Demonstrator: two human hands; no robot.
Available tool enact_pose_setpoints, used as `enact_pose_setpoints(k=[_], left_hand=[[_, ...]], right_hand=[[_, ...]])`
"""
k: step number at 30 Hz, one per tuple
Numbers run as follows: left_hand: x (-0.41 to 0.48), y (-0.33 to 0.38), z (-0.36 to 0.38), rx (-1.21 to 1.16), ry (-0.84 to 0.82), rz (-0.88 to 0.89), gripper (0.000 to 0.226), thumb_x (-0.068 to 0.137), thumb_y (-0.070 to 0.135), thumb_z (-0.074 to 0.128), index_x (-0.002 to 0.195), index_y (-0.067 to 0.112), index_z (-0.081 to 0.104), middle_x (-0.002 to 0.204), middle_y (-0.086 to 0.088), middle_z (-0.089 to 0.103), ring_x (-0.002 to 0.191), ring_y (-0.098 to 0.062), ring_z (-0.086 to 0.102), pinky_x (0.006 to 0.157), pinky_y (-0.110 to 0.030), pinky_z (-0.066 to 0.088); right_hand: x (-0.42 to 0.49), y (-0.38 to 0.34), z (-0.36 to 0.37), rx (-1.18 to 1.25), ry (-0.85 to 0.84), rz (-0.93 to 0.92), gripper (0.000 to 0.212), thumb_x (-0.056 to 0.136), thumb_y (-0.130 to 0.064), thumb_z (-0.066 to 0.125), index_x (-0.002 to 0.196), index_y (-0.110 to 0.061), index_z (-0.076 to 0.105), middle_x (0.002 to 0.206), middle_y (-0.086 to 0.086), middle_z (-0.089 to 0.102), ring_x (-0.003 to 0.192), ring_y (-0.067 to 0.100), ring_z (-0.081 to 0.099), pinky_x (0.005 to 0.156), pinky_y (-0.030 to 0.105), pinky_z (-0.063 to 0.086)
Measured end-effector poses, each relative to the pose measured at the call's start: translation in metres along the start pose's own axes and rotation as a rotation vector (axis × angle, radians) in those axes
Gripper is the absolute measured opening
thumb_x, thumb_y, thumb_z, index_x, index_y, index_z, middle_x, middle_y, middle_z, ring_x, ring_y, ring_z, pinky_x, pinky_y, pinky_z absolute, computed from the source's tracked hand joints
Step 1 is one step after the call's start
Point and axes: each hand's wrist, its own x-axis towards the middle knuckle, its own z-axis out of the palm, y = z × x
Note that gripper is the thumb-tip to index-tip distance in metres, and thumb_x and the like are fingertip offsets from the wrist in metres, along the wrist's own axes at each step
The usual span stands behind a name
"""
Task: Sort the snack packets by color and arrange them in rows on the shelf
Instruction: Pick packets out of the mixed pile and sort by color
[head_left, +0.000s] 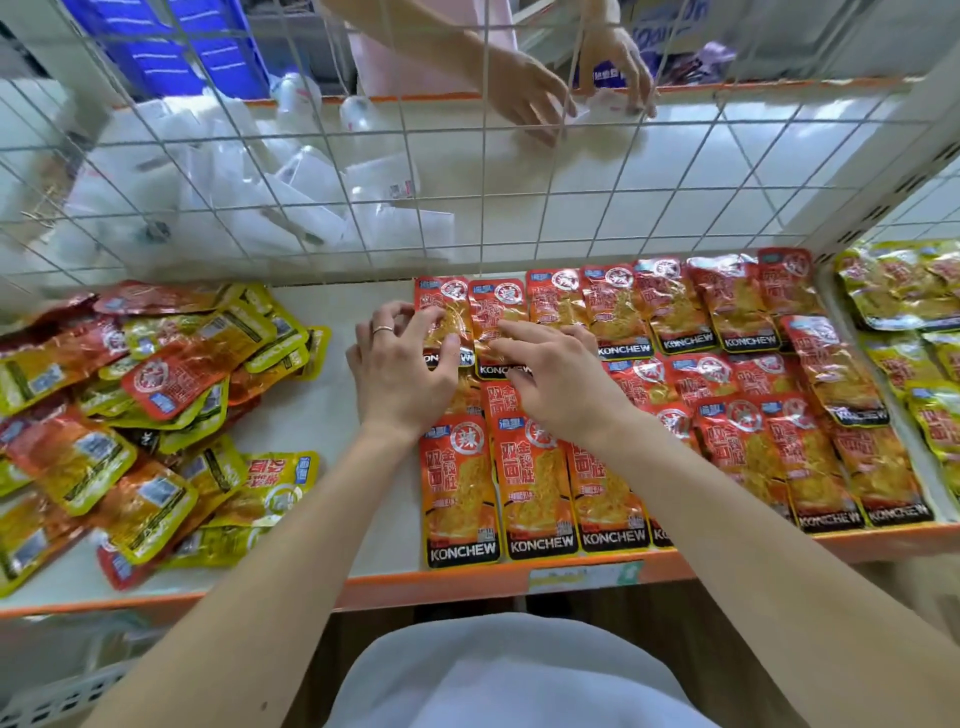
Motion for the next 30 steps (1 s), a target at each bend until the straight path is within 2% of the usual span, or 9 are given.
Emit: enact_pose_setpoints(k=[3, 5, 14, 17, 22, 30], left_hand=[[-0.007, -0.004, -0.003, 0.001, -0.015, 0.052, 0.052, 0.087, 0.05, 0.047, 0.13, 0.028, 0.064, 0.139, -0.002, 0.05, 0.125, -0.028, 0.041, 0.104, -0.045, 0.033], [-0.011, -0.006, -0.002, 0.017, -0.018, 0.079, 0.053, 0.087, 0.05, 0.049, 0.133, 0.027, 0.062, 0.14, -0.003, 0.05, 0.125, -0.029, 0.043, 0.103, -0.047, 0.035], [-0.012, -0.005, -0.001, 0.053, -0.013, 0.072, 0.055, 0.088, 0.049, 0.048, 0.135, 0.025, 0.06, 0.141, -0.005, 0.05, 0.126, -0.03, 0.043, 0.104, -0.047, 0.034], [-0.013, -0.005, -0.001, 0.063, -0.012, 0.069, 0.055, 0.088, 0.049, 0.047, 0.136, 0.025, 0.059, 0.141, -0.005, 0.05, 0.127, -0.03, 0.042, 0.104, -0.048, 0.034], [-0.014, -0.003, -0.001, 0.075, -0.027, 0.063, 0.057, 0.087, 0.05, 0.045, 0.136, 0.025, 0.058, 0.142, -0.005, 0.048, 0.128, -0.03, 0.041, 0.105, -0.047, 0.033], [-0.014, -0.004, -0.001, 0.085, -0.034, 0.079, 0.055, 0.088, 0.05, 0.044, 0.136, 0.026, 0.058, 0.144, -0.003, 0.048, 0.13, -0.028, 0.04, 0.107, -0.047, 0.031]], right_hand=[[-0.003, 0.002, -0.006, -0.047, -0.071, 0.004, 0.047, 0.098, -0.032, 0.059, 0.144, -0.025, 0.051, 0.16, -0.007, 0.034, 0.149, 0.01, 0.024, 0.121, 0.049, 0.001], [-0.004, 0.005, -0.009, -0.07, -0.093, 0.006, 0.051, 0.098, -0.037, 0.059, 0.146, -0.027, 0.048, 0.161, -0.009, 0.03, 0.15, 0.008, 0.021, 0.121, 0.05, -0.001], [0.001, 0.003, -0.003, -0.074, -0.089, 0.03, 0.051, 0.1, -0.034, 0.056, 0.149, -0.028, 0.043, 0.163, -0.009, 0.025, 0.151, 0.009, 0.018, 0.118, 0.045, 0.002], [0.0, 0.003, -0.004, -0.083, -0.085, 0.029, 0.049, 0.101, -0.037, 0.053, 0.149, -0.027, 0.044, 0.163, -0.009, 0.025, 0.151, 0.009, 0.018, 0.118, 0.046, 0.001], [-0.008, 0.005, -0.009, -0.143, -0.144, 0.013, 0.061, 0.097, -0.052, 0.054, 0.151, -0.028, 0.039, 0.164, -0.011, 0.019, 0.152, 0.007, 0.014, 0.119, 0.049, -0.001], [-0.003, 0.002, -0.009, -0.081, -0.153, 0.062, 0.06, 0.098, -0.047, 0.054, 0.152, -0.026, 0.038, 0.165, -0.011, 0.019, 0.152, 0.008, 0.014, 0.12, 0.052, 0.001]])
